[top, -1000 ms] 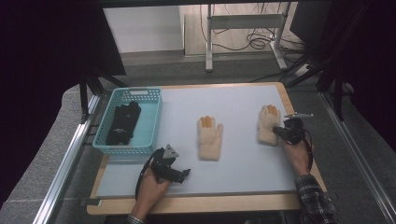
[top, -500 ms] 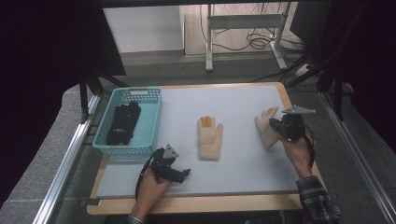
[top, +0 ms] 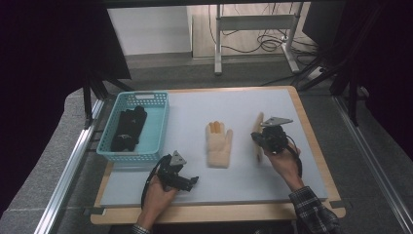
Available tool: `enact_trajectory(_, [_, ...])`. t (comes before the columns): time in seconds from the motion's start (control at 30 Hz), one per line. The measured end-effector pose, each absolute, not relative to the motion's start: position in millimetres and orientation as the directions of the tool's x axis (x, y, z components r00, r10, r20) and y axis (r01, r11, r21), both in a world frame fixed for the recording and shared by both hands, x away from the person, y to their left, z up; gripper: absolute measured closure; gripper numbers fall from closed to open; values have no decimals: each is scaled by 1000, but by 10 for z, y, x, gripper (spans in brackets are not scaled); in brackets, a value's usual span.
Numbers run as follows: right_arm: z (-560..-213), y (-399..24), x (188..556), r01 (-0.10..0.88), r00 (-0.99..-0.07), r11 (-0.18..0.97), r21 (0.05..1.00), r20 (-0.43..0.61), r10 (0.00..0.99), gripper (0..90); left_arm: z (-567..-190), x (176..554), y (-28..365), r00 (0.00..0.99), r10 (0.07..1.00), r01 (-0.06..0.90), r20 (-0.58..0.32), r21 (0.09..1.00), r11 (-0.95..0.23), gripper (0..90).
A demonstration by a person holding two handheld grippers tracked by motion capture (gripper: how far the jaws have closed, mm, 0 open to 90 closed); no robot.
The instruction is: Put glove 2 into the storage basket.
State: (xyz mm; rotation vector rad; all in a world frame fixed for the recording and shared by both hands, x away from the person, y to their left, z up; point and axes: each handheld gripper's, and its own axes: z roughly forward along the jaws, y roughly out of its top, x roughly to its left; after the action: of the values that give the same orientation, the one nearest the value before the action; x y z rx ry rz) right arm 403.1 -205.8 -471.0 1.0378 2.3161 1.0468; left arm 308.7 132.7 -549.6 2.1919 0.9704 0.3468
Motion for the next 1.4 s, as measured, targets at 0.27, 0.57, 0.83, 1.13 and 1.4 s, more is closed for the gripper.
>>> enact_trajectory(0.27, [-4741, -1879, 4108, 448, -679, 446, 775, -31, 734, 683, -5496, 3086, 1327, 683, 730, 541, -37, 697, -471, 19])
enact_trajectory(0.57, [-4915, -2113, 4198, 482, -677, 450, 752, -7, 736, 563, -5496, 3086, 1327, 683, 730, 541, -38, 697, -470, 19])
enact_trajectory(0.83, [-5134, -2079, 4319, 464, -712, 487, 740, -16, 702, 406, -5497, 3086, 1326, 682, 730, 541, -38, 698, -469, 19])
enact_trajectory(1.13, [-5217, -2010, 4334, 485, -695, 495, 721, -26, 719, 592, -5497, 3087, 1327, 682, 730, 541, -38, 698, -469, 19])
enact_trajectory(1.4, [-5015, -2036, 4243, 468, -695, 463, 753, -9, 719, 625, -5496, 3086, 1327, 682, 730, 542, -38, 697, -470, 19])
